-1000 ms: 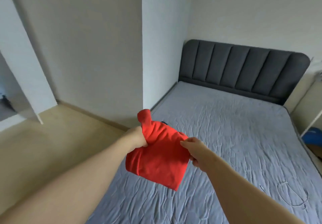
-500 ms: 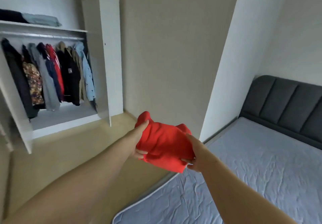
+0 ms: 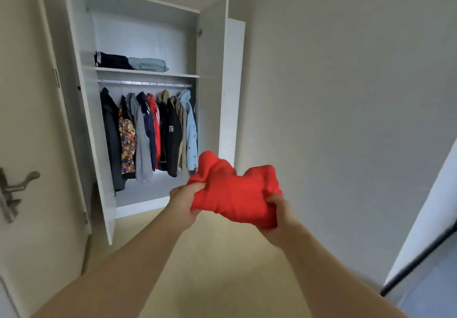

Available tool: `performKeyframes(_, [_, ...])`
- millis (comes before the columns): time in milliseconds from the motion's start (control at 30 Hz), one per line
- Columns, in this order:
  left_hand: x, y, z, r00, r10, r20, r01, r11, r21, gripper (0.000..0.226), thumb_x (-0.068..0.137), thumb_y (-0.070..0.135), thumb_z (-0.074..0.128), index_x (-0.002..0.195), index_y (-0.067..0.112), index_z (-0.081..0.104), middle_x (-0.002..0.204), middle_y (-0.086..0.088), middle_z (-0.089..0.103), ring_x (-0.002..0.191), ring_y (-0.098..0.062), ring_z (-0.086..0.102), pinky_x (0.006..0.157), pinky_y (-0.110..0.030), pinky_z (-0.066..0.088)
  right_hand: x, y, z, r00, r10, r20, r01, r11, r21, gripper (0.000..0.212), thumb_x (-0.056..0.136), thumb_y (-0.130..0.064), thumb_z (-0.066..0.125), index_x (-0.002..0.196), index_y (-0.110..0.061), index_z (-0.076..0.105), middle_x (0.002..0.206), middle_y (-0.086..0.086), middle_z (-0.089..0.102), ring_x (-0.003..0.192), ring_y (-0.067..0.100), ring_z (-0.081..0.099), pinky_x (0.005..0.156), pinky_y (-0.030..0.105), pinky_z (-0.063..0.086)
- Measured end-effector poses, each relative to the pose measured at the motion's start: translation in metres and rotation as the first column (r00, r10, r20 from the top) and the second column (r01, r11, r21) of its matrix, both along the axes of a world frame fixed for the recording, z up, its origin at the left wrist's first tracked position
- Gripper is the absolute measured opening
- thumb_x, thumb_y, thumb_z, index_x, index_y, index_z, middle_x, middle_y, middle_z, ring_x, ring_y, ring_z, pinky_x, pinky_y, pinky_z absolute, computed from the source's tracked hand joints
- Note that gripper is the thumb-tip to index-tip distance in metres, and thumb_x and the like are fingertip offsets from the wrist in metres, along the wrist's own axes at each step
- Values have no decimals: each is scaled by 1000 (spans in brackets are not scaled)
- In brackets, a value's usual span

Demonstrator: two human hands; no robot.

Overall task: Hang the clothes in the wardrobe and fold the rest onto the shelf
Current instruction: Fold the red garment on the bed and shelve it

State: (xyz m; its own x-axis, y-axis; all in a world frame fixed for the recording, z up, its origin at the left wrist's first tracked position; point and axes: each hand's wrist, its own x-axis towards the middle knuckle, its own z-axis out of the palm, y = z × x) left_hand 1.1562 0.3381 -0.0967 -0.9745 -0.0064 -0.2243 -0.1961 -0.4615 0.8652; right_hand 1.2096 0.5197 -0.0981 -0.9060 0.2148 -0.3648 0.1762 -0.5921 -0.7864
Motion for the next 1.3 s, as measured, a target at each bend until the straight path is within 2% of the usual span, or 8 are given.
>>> performKeyframes(200, [-63, -80, 8, 993, -116, -13, 116, 992, 49, 14, 89, 4, 51, 94, 13, 60, 70, -4, 73, 58, -16, 70, 49, -24, 55, -88, -47, 0, 975, 221, -14, -222, 972, -83, 42, 73, -12, 59, 113, -20, 58, 84, 6, 72, 75, 24, 66, 57, 31, 53])
performKeyframes(367, [-103, -134, 8, 993, -89, 71, 96, 991, -96, 33, 78, 3, 44, 108, 1, 58, 86, -17, 70, 70, -34, 67, 58, -37, 57, -154, -93, -1, 900, 417, 130, -422, 906, 15, 41, 69, -45, 73, 100, -22, 59, 72, 7, 73, 59, 24, 68, 50, 28, 51])
performKeyframes(467, [-133, -160, 10, 993, -53, 101, 76, 969, -234, 55, 66, 8, 51, 120, 3, 56, 103, -20, 65, 88, -38, 62, 76, -45, 54, -199, -117, -6, 878, 455, 147, -472, 875, 111, 30, 77, -35, 70, 99, -21, 56, 87, 11, 68, 75, 30, 65, 60, 37, 52])
performKeyframes(633, [-204, -180, 17, 992, -84, 93, 110, 939, -327, 73, 55, 44, 81, 118, 19, 52, 107, -11, 68, 91, -35, 68, 71, -46, 56, -294, -147, -11, 857, 504, 108, -514, 822, 246, 17, 84, -23, 60, 101, -20, 59, 93, 12, 66, 80, 30, 62, 64, 38, 51])
performKeyframes(733, [-263, -180, 21, 999, 13, 37, 6, 882, -471, 65, 66, 33, 81, 120, 25, 44, 103, -6, 65, 88, -30, 66, 70, -40, 54, -356, -156, -6, 842, 533, 88, -535, 799, 274, 10, 82, -23, 59, 90, -20, 63, 72, 9, 71, 74, 29, 64, 59, 34, 50])
performKeyframes(1000, [-443, -161, 49, 960, 241, -141, -275, 901, -335, 40, 77, 11, 73, 111, 20, 54, 93, -5, 64, 79, -23, 61, 63, -31, 46, -539, -148, 45, 811, 585, 4, -557, 769, 313, 28, 75, -48, 68, 91, -28, 59, 92, 10, 69, 79, 31, 67, 55, 37, 54])
performKeyframes(1133, [-499, -166, 51, 951, 267, -154, -302, 905, -298, 36, 78, 11, 71, 109, 19, 55, 90, -3, 64, 78, -22, 60, 62, -30, 46, -592, -153, 46, 803, 595, 18, -564, 751, 342, 32, 74, -43, 73, 95, -26, 57, 104, 12, 66, 93, 36, 64, 76, 49, 53])
performKeyframes(1300, [-578, -172, 54, 946, 274, -176, -314, 911, -267, 41, 78, 19, 72, 116, 15, 56, 101, -7, 65, 87, -26, 62, 76, -38, 47, -662, -161, 46, 850, 526, -7, -501, 813, 297, 22, 79, -35, 69, 95, -26, 58, 103, 14, 65, 90, 37, 63, 63, 46, 52])
